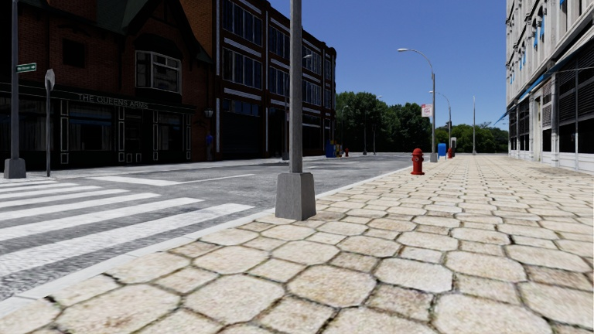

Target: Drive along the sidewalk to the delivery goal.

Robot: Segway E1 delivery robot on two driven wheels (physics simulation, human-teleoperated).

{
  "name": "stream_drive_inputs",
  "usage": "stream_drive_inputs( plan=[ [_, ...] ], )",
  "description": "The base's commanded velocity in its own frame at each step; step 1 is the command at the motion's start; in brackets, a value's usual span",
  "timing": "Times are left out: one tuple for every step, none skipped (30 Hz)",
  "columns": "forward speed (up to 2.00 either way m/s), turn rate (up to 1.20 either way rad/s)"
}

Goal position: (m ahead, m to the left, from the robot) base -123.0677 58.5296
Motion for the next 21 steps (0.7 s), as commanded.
stream_drive_inputs(
  plan=[
    [0.00, 0.00],
    [0.00, 0.00],
    [0.00, 0.00],
    [0.00, 0.00],
    [0.00, 0.00],
    [0.00, 0.00],
    [0.00, 0.00],
    [0.00, 0.00],
    [0.00, 0.00],
    [0.00, 0.00],
    [0.00, 0.00],
    [0.00, 0.00],
    [0.00, 0.00],
    [0.00, 0.00],
    [0.00, 0.00],
    [0.00, 0.00],
    [0.00, 0.00],
    [0.00, 0.00],
    [0.00, 0.00],
    [0.00, 0.00],
    [0.00, 0.00]
  ],
)
